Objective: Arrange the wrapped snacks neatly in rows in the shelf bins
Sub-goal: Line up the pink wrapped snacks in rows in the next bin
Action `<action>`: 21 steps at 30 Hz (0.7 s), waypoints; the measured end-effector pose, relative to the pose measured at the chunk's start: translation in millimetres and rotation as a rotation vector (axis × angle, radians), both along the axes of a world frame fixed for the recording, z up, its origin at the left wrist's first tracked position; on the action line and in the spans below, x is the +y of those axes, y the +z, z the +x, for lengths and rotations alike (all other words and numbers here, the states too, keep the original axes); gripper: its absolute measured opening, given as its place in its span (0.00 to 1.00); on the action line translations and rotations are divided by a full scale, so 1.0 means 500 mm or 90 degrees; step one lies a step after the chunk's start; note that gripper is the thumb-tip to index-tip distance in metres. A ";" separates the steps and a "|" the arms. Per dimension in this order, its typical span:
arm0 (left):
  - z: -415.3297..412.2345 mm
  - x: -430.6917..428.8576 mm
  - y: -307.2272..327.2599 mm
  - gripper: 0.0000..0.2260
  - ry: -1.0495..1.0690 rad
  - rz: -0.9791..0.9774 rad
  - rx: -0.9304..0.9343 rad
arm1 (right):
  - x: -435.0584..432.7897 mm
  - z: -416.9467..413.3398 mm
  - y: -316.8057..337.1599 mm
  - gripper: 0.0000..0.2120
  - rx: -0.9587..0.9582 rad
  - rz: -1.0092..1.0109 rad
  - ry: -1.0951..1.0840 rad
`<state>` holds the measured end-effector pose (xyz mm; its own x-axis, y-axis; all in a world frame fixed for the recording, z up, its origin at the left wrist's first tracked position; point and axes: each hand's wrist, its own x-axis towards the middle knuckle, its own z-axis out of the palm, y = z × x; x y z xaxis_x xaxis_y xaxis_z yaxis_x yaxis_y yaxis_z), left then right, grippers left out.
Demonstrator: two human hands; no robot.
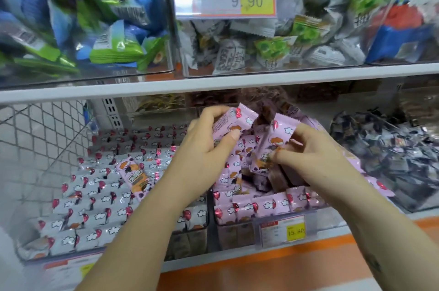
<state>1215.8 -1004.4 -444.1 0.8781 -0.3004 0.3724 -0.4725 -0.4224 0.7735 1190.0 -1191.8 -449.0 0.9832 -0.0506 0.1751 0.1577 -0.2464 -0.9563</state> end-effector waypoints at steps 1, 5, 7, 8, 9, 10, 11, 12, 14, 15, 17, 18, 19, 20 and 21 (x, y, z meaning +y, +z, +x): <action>-0.001 -0.007 0.003 0.11 -0.001 0.014 -0.019 | -0.004 -0.001 0.004 0.12 -0.006 -0.008 0.006; -0.014 -0.033 0.010 0.12 -0.040 -0.030 -0.077 | -0.015 -0.006 0.018 0.15 -0.042 -0.114 0.001; -0.015 -0.042 0.007 0.12 -0.059 -0.055 -0.064 | -0.021 -0.006 0.022 0.17 -0.051 -0.147 -0.003; -0.012 -0.045 0.003 0.12 -0.056 -0.056 -0.044 | -0.024 -0.005 0.022 0.17 -0.049 -0.152 0.000; -0.009 -0.045 -0.002 0.12 -0.051 -0.050 -0.019 | -0.026 -0.004 0.020 0.16 -0.046 -0.156 0.006; -0.005 -0.045 -0.007 0.13 -0.045 -0.031 -0.001 | -0.026 -0.004 0.018 0.14 -0.044 -0.160 0.015; -0.002 -0.044 -0.013 0.14 -0.037 0.007 0.008 | -0.024 -0.004 0.017 0.12 -0.040 -0.168 0.023; -0.001 -0.042 -0.018 0.16 -0.025 0.060 0.005 | -0.022 -0.005 0.013 0.12 -0.041 -0.183 0.031; -0.001 -0.037 -0.025 0.19 -0.006 0.187 -0.026 | -0.016 -0.004 0.009 0.12 -0.036 -0.229 0.037; 0.000 -0.033 -0.026 0.19 -0.001 0.246 -0.048 | -0.013 -0.004 0.009 0.11 -0.030 -0.252 0.035; 0.006 -0.025 -0.032 0.17 0.026 0.350 -0.076 | -0.003 -0.004 0.008 0.12 -0.017 -0.293 0.052; 0.009 -0.020 -0.034 0.16 0.046 0.387 -0.082 | 0.003 -0.004 0.006 0.13 -0.011 -0.310 0.067; 0.010 -0.015 -0.036 0.15 0.066 0.412 -0.086 | 0.009 -0.004 0.004 0.14 -0.003 -0.329 0.080; 0.011 -0.012 -0.036 0.14 0.084 0.425 -0.090 | 0.012 -0.003 0.001 0.14 0.004 -0.347 0.088; 0.010 -0.010 -0.036 0.14 0.099 0.426 -0.091 | 0.014 -0.004 0.002 0.13 0.013 -0.363 0.095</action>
